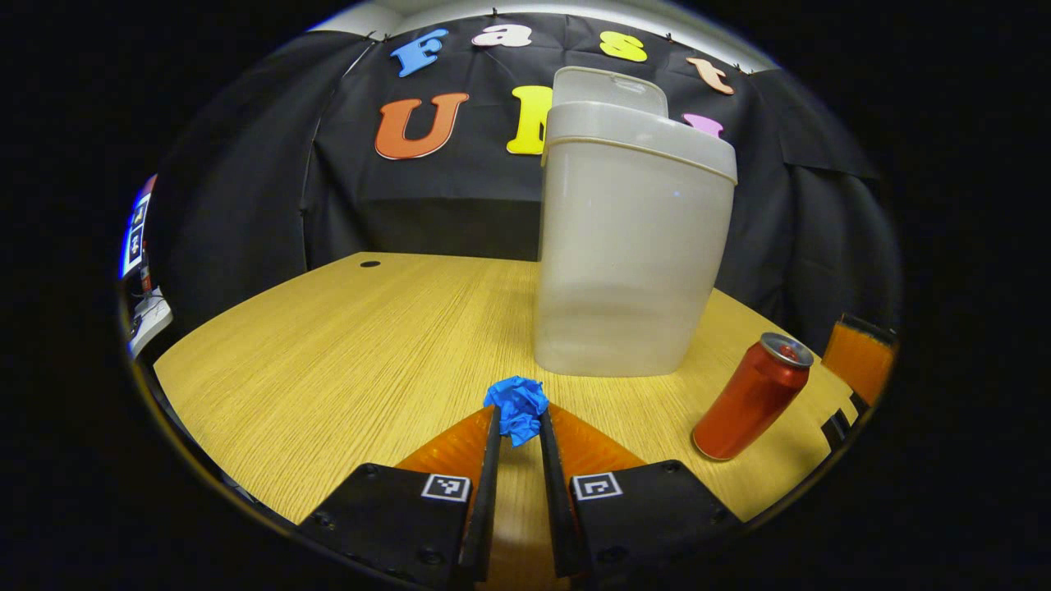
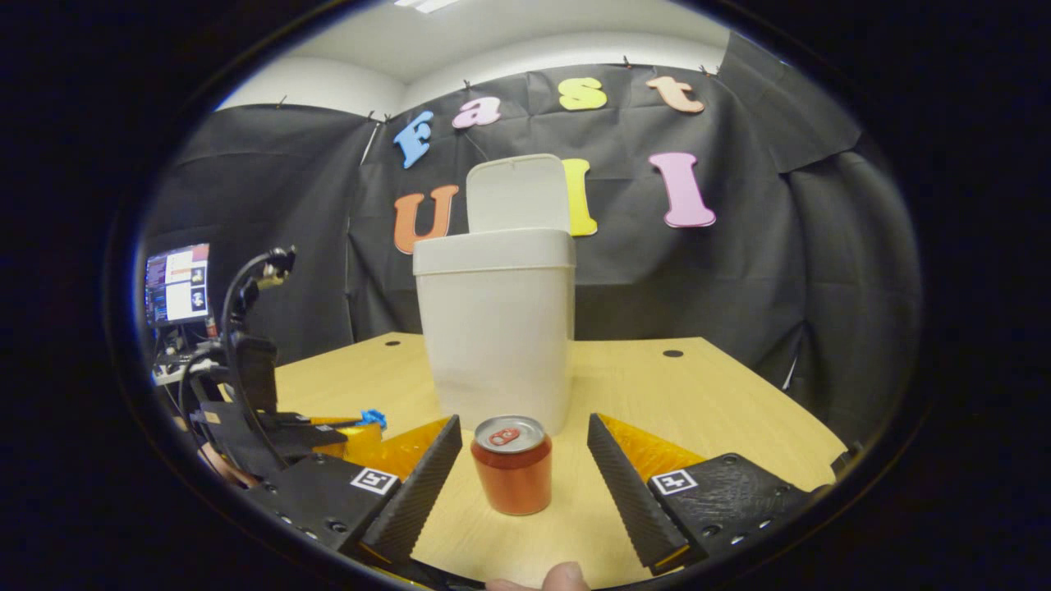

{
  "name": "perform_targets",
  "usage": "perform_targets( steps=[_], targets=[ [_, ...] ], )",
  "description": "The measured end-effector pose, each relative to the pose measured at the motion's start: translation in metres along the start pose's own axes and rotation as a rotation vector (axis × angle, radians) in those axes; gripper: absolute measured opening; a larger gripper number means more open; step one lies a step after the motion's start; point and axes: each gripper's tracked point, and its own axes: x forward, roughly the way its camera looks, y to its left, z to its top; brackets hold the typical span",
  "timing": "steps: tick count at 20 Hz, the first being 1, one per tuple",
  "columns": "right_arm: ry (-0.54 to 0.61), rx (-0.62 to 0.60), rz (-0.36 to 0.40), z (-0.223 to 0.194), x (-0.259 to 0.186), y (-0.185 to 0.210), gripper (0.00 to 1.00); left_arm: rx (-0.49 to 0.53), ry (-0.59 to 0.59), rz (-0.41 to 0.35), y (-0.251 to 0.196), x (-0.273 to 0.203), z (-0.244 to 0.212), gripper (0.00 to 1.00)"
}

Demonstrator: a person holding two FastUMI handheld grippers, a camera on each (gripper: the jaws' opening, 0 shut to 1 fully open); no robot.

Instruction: Press the lid of the desktop garbage bin to open it, pick up the crumpled paper on the desktop and throw it into the bin, then pick up the pop can on the desktop and drop it into the bin, and finally close the garbage bin lid.

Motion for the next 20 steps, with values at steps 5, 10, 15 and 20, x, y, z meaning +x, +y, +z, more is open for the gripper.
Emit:
perform_targets(
  steps=[5,10,15,20],
  targets=[
    [0.064,-0.02,-0.038,-0.022,0.014,0.0,0.96,-0.013,-0.083,0.007,0.005,-0.011,0.034,0.31],
    [0.123,-0.005,-0.044,-0.04,0.026,0.003,0.98,-0.022,-0.151,0.023,0.011,-0.02,0.059,0.31],
    [0.17,0.004,-0.048,-0.054,0.039,0.001,0.96,-0.015,-0.178,0.021,0.008,-0.022,0.071,0.31],
    [0.222,0.006,-0.035,-0.069,0.05,0.006,0.96,-0.015,-0.227,0.023,0.007,-0.028,0.097,0.31]
  ],
)
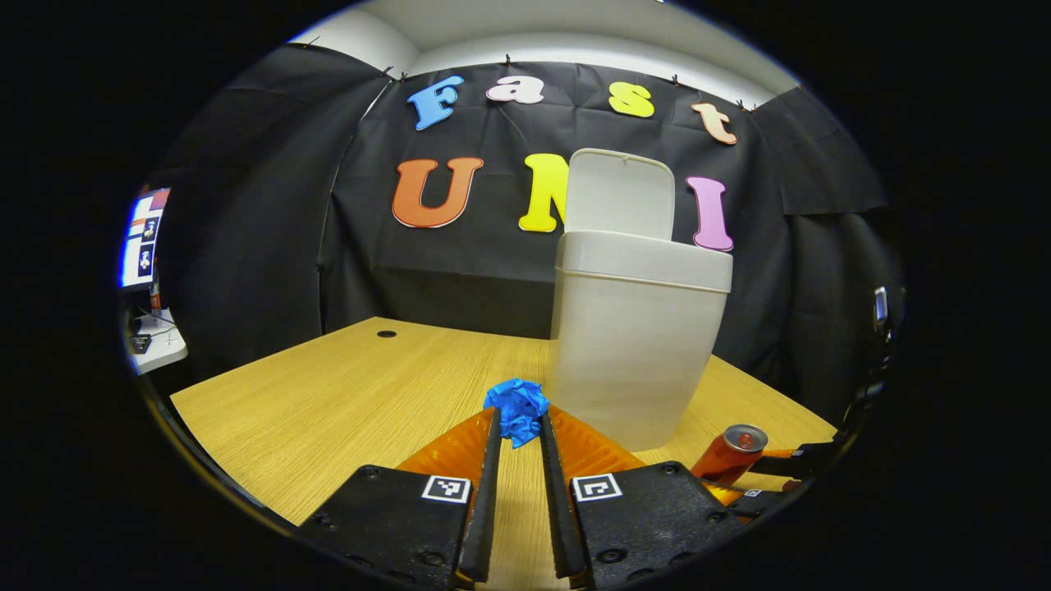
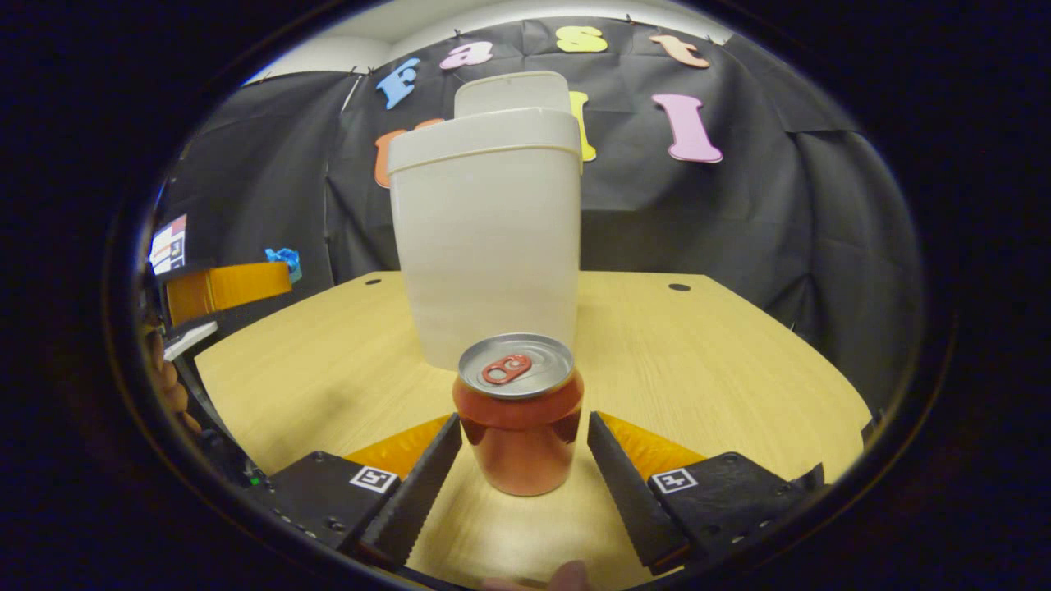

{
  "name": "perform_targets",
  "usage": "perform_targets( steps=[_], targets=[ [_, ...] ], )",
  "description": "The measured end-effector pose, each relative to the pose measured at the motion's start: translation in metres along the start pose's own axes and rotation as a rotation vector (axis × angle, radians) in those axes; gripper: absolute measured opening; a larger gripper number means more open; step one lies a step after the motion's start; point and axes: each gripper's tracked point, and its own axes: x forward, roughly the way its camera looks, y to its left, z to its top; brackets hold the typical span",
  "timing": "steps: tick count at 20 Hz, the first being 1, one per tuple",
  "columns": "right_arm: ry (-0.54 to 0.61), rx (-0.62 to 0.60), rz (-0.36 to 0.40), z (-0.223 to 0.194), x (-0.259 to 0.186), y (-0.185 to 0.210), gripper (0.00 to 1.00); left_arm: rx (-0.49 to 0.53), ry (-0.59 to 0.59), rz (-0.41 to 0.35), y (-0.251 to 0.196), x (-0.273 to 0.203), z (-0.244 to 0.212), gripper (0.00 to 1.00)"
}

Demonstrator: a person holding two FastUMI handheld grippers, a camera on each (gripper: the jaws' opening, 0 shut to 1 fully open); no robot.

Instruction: Press the lid of the desktop garbage bin to open it, pick up the crumpled paper on the desktop and throw it into the bin, then pick up the pop can on the desktop and drop it into the bin, and finally close the garbage bin lid.

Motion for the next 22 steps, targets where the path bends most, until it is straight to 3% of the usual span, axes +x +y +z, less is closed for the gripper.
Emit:
perform_targets(
  steps=[5,13,17,22],
  targets=[
    [0.024,-0.006,-0.004,-0.001,0.005,-0.004,0.96,0.024,-0.079,-0.012,-0.001,0.003,0.036,0.31],
    [0.063,0.023,-0.003,-0.007,0.008,-0.008,0.96,0.035,-0.118,-0.044,-0.015,0.01,0.052,0.31],
    [0.069,0.018,0.01,-0.006,0.005,-0.006,0.83,0.03,-0.128,-0.063,-0.021,0.016,0.064,0.31],
    [0.059,0.034,0.04,0.0,-0.006,-0.002,0.8,0.049,-0.145,-0.084,-0.037,0.037,0.082,0.31]
  ],
)
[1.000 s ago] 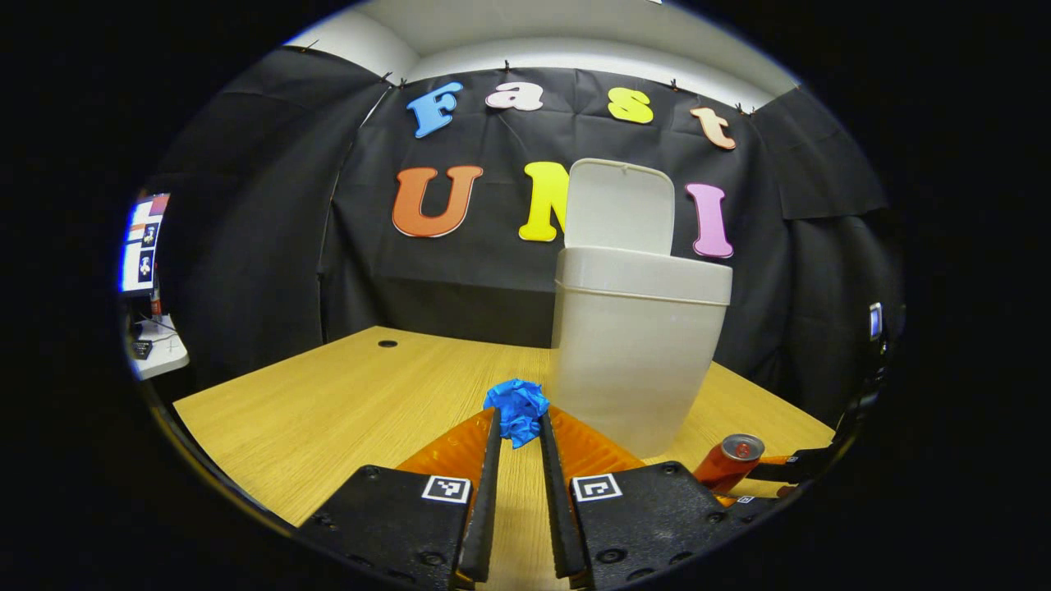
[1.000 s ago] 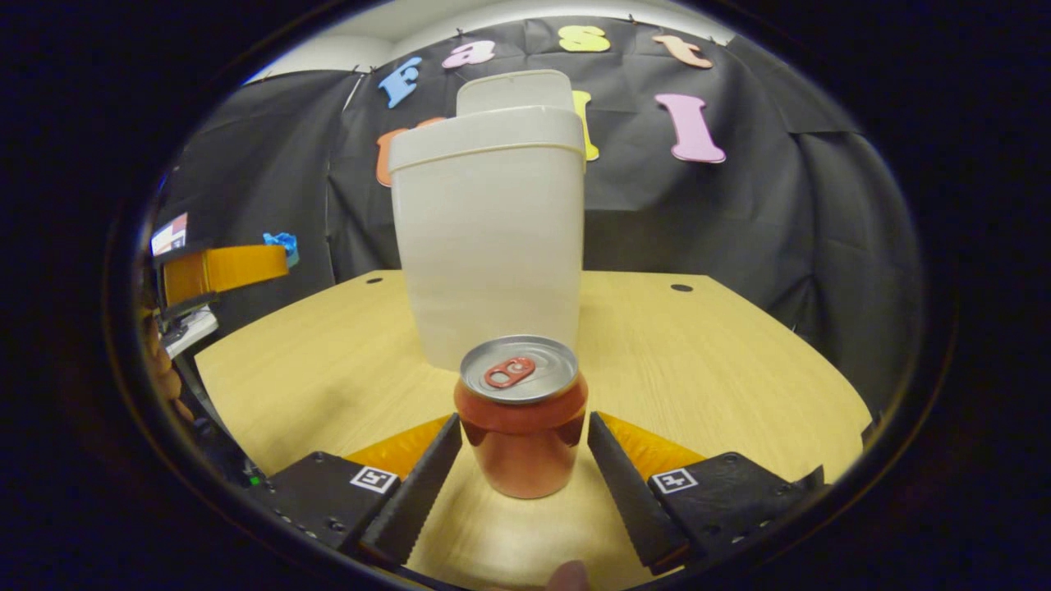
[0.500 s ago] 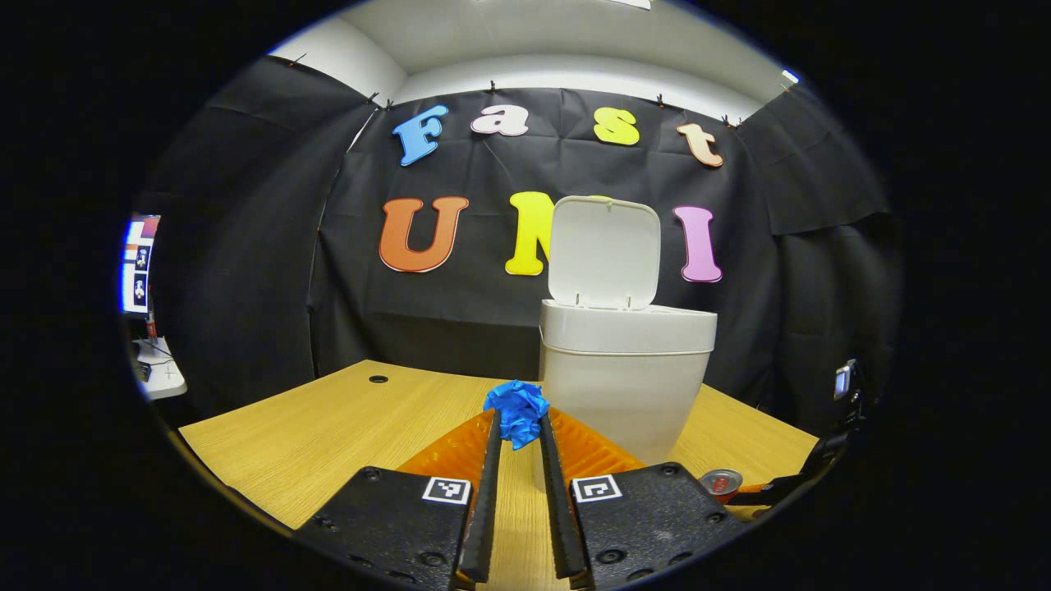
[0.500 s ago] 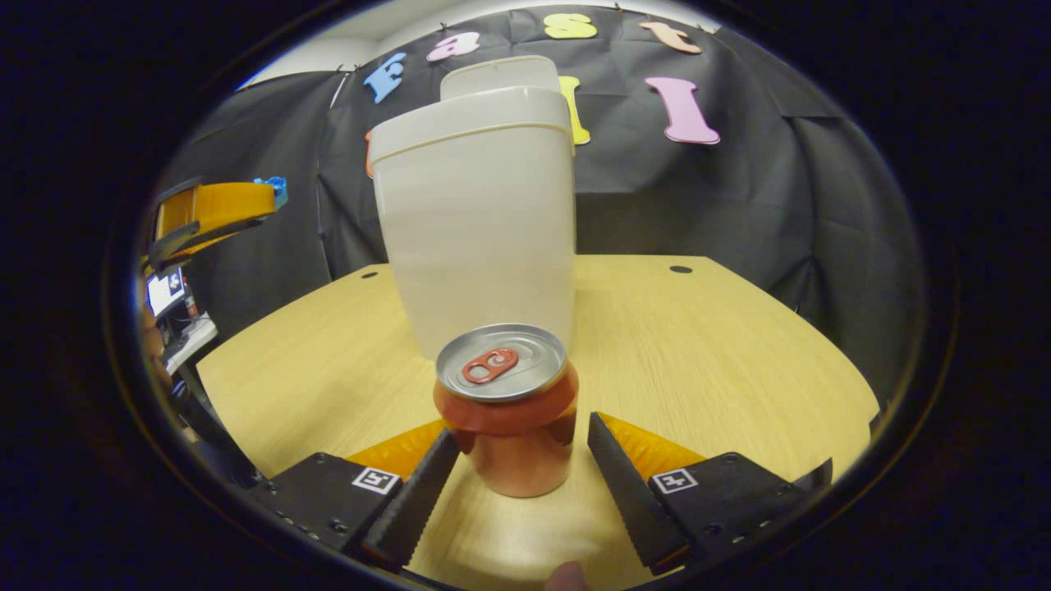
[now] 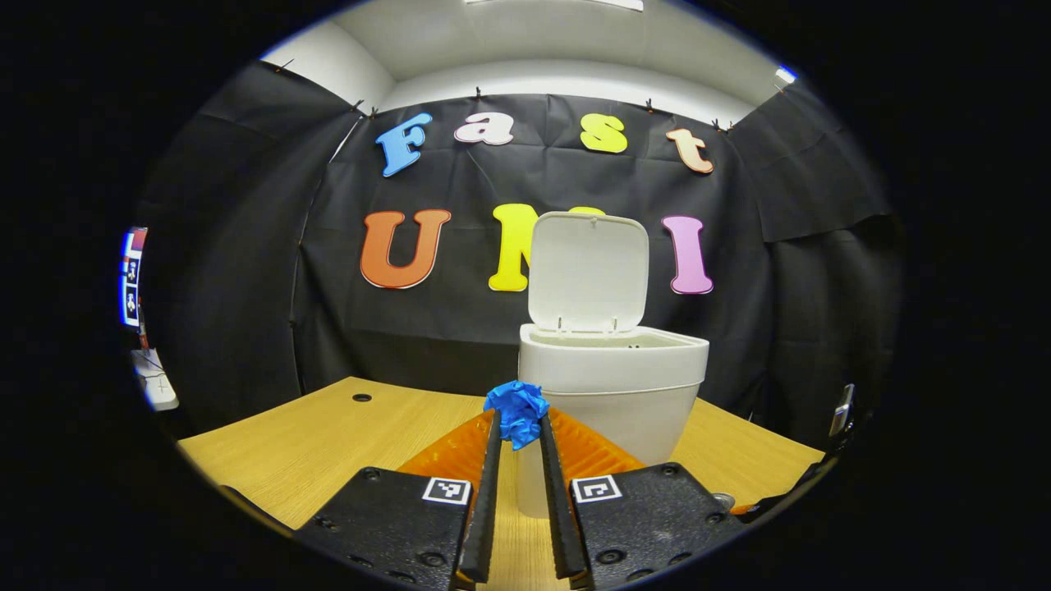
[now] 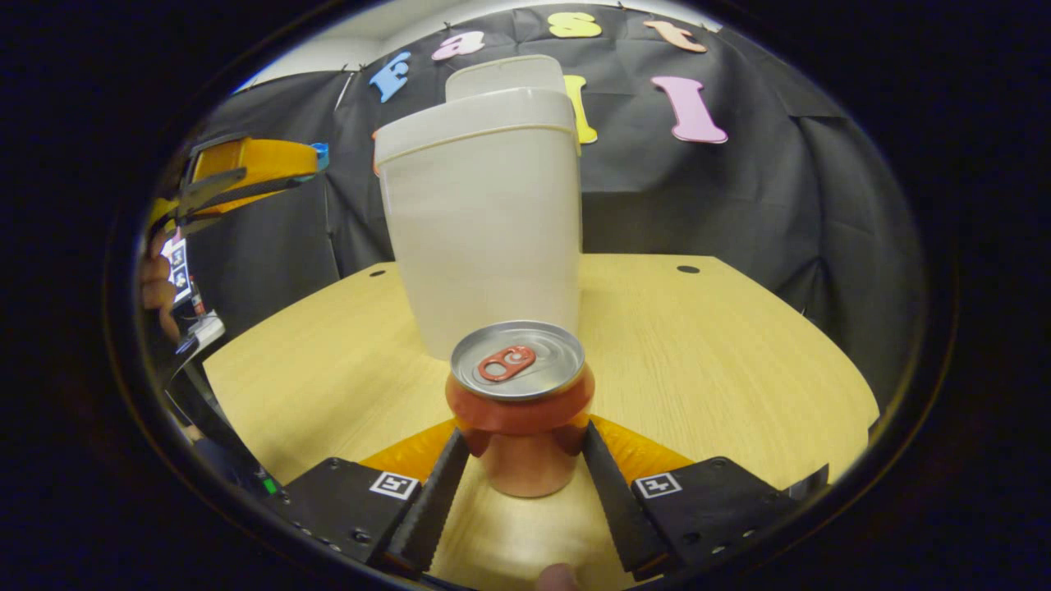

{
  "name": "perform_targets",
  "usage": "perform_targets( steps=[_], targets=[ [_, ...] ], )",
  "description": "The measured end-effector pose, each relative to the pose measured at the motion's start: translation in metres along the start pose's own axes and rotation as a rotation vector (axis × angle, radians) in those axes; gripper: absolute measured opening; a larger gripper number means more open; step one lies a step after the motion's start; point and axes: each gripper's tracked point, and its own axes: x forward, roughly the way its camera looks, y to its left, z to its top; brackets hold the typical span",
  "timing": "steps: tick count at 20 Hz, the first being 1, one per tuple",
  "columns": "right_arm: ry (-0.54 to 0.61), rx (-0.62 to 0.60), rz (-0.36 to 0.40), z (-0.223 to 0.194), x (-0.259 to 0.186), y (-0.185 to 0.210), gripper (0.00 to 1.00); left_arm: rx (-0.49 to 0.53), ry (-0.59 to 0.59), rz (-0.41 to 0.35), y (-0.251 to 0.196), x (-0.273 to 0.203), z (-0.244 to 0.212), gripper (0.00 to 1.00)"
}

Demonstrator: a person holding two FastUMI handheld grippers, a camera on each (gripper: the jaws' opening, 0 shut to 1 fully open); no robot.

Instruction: Press the lid of the desktop garbage bin to open it, pick up the crumpled paper on the desktop and throw it into the bin, then pick up the pop can on the desktop and drop it into the bin, and finally close the garbage bin lid.

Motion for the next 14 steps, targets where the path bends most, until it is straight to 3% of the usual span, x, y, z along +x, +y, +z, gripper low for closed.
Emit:
perform_targets(
  steps=[3,4,5,14],
  targets=[
    [-0.025,-0.005,0.008,0.008,-0.01,-0.004,0.81,0.001,-0.014,-0.016,-0.01,0.013,0.011,0.31],
    [-0.034,0.001,0.01,0.011,-0.014,-0.007,0.8,0.005,-0.022,-0.021,-0.013,0.014,0.016,0.35],
    [-0.04,0.002,0.011,0.013,-0.017,-0.01,0.76,0.009,-0.031,-0.023,-0.015,0.016,0.022,0.3],
    [-0.063,0.0,0.006,0.025,-0.038,-0.032,0.76,0.036,-0.062,-0.066,-0.04,0.043,0.05,0.3]
  ],
)
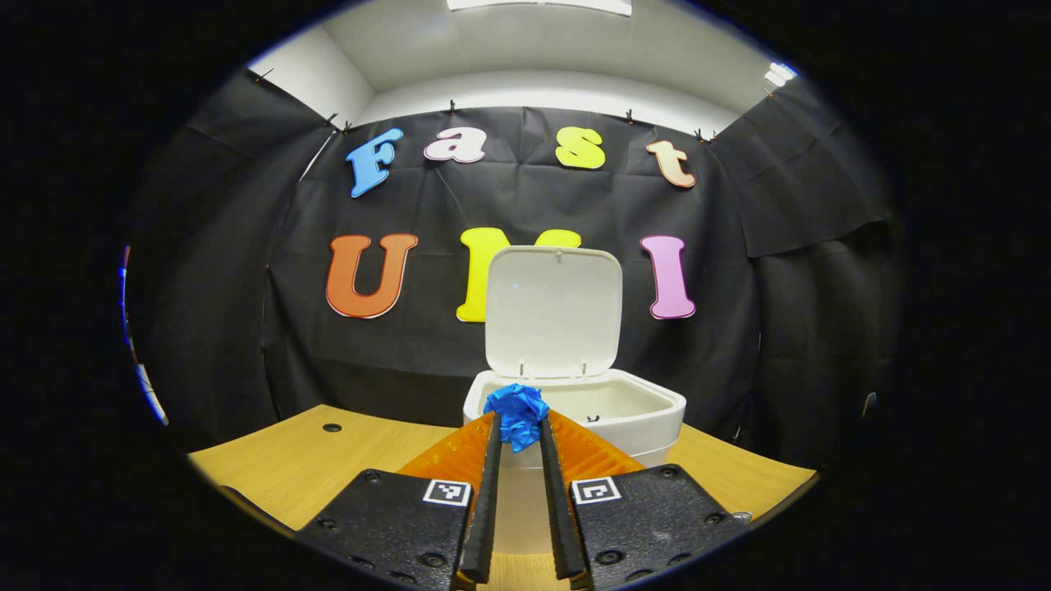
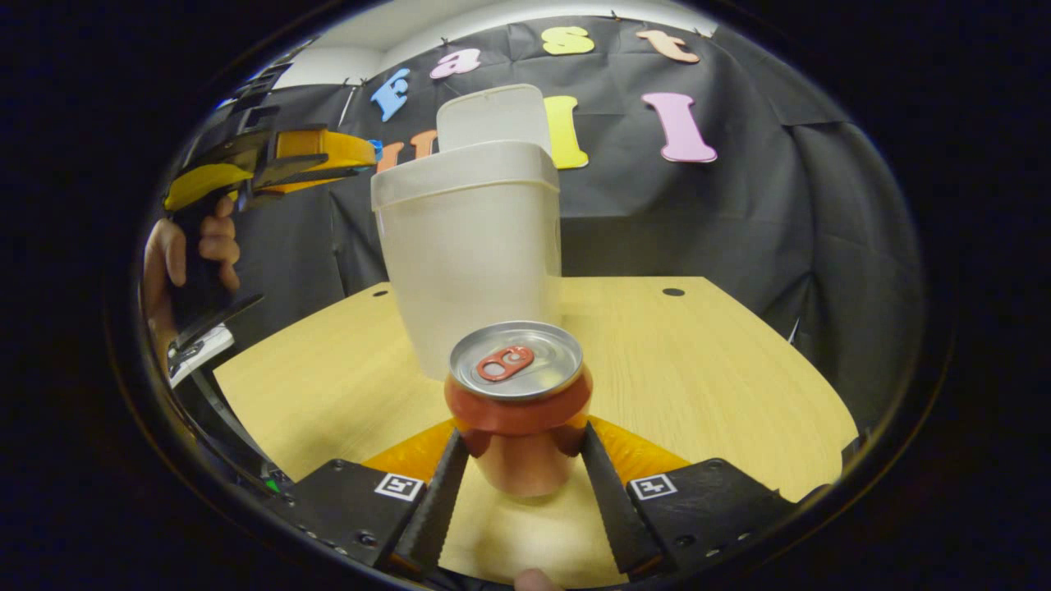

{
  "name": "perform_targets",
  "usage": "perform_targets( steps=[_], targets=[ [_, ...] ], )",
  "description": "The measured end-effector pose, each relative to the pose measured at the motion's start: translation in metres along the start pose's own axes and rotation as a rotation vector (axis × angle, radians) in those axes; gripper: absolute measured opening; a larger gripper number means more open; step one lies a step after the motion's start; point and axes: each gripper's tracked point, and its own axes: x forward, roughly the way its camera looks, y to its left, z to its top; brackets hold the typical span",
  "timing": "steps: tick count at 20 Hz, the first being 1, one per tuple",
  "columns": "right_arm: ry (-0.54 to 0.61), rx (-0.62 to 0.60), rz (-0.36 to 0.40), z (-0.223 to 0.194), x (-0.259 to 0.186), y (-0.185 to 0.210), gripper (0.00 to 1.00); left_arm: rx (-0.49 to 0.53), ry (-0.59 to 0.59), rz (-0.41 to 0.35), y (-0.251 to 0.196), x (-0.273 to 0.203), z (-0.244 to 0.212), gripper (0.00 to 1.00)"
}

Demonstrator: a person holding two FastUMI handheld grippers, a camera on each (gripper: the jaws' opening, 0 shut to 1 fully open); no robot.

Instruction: Press the lid of the desktop garbage bin to open it, pick up the crumpled paper on the desktop and throw it into the bin, then pick up the pop can on the desktop and drop it into the bin, and finally close the garbage bin lid.

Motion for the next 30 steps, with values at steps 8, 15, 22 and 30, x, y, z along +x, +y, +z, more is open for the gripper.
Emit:
perform_targets(
  steps=[8,15,22,30],
  targets=[
    [-0.013,0.035,0.032,0.007,-0.012,-0.007,0.76,-0.01,0.013,-0.007,0.0,0.041,0.015,0.3],
    [-0.04,0.058,0.02,0.023,-0.017,-0.027,0.76,0.018,0.045,-0.006,0.002,0.071,0.012,0.33],
    [-0.045,0.091,0.003,0.032,-0.019,-0.044,0.76,0.017,0.072,0.005,0.01,0.092,0.007,0.45],
    [-0.056,0.071,0.014,0.036,-0.021,-0.035,0.76,0.009,0.059,-0.001,0.004,0.093,0.012,0.85]
  ],
)
